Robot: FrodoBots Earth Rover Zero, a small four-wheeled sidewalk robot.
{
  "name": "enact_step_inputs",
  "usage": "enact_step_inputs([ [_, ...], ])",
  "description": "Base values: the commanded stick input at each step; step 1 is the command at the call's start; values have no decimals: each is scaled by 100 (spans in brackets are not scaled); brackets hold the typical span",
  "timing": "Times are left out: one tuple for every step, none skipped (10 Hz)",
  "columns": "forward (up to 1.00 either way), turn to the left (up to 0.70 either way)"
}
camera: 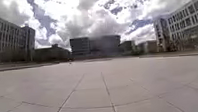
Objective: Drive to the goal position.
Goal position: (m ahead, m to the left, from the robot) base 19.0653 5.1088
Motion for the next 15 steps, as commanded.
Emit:
enact_step_inputs([
  [70, 0],
  [70, 0],
  [70, 0],
  [70, 0],
  [70, 0],
  [70, 0],
  [70, 0],
  [70, 0],
  [70, 0],
  [70, 0],
  [70, 0],
  [70, 0],
  [70, 0],
  [70, 0],
  [70, 0],
])
